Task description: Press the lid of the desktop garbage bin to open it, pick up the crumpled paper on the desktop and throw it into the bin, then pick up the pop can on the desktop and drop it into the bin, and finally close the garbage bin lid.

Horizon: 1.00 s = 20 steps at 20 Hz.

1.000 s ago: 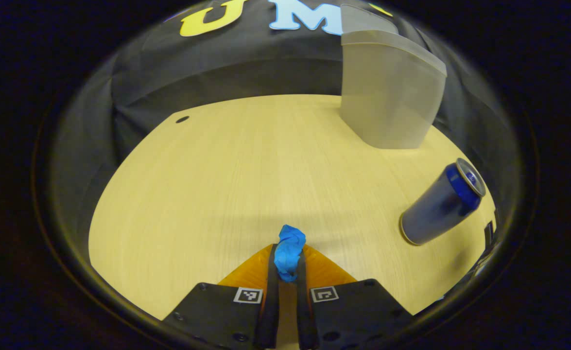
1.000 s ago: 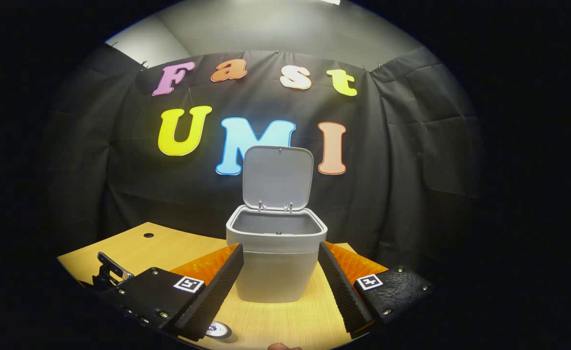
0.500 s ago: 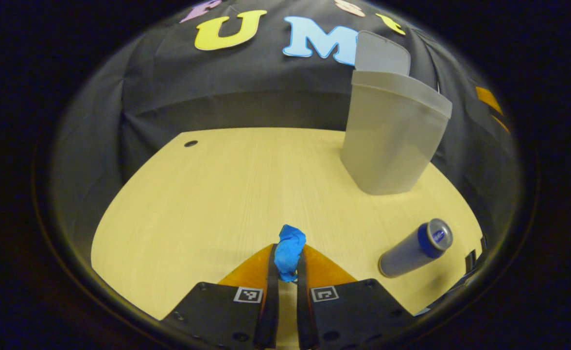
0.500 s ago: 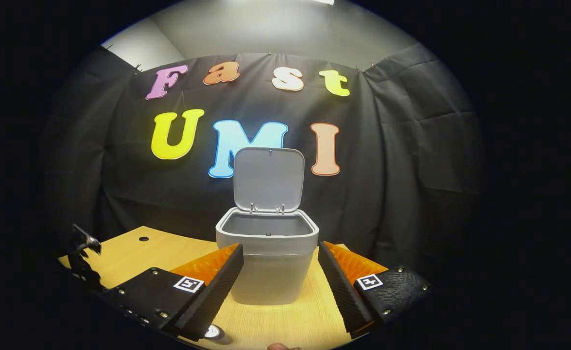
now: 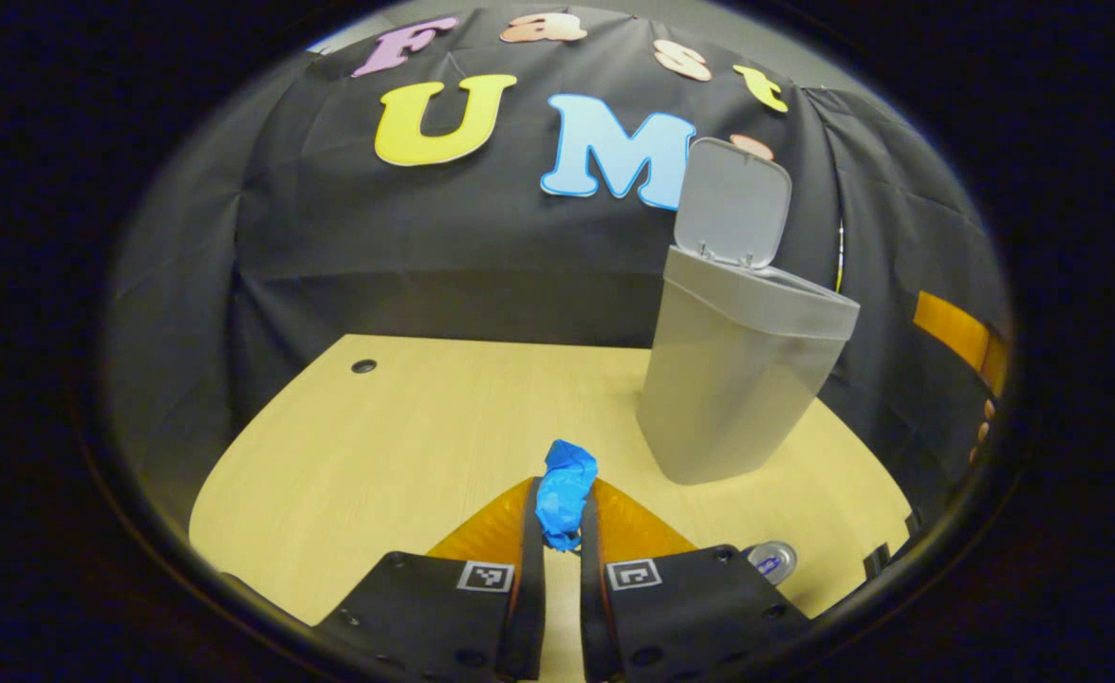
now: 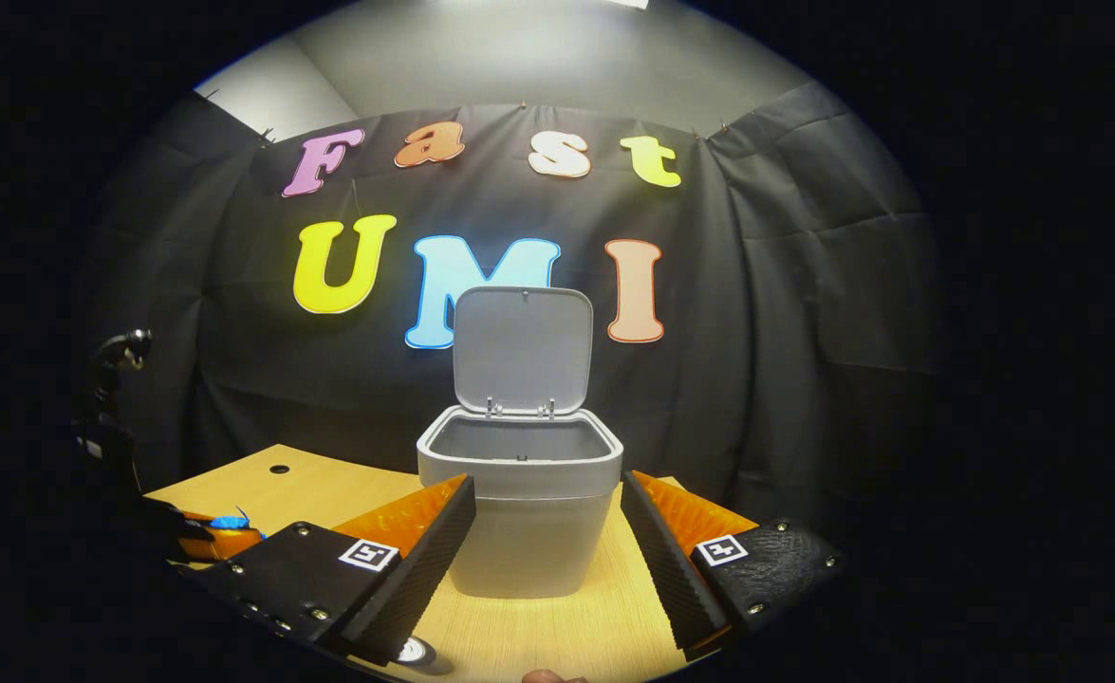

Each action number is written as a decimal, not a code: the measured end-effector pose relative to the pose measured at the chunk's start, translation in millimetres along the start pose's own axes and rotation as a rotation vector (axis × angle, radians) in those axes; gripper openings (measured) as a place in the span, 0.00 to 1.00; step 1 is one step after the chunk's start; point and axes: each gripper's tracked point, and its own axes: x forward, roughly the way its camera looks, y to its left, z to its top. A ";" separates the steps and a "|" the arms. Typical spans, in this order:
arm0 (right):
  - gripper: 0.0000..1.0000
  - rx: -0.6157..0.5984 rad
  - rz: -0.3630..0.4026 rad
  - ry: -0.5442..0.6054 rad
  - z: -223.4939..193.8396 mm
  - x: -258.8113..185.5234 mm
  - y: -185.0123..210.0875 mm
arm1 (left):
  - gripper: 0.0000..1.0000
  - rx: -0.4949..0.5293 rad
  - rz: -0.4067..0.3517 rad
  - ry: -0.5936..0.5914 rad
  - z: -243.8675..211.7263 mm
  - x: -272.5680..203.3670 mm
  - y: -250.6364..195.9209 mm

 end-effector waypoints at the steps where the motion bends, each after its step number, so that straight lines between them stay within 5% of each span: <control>1: 0.98 -0.004 -0.005 0.000 -0.7 -0.4 -1.6 | 0.21 0.002 -0.012 -0.024 13.7 0.5 -7.1; 10: 0.98 -0.025 -0.070 0.024 -4.4 -8.2 -24.2 | 0.24 0.070 -0.127 -0.212 106.2 20.2 -69.3; 20: 0.98 -0.054 -0.204 0.061 -4.8 -33.6 -62.5 | 0.23 0.090 -0.294 -0.328 138.1 23.0 -146.0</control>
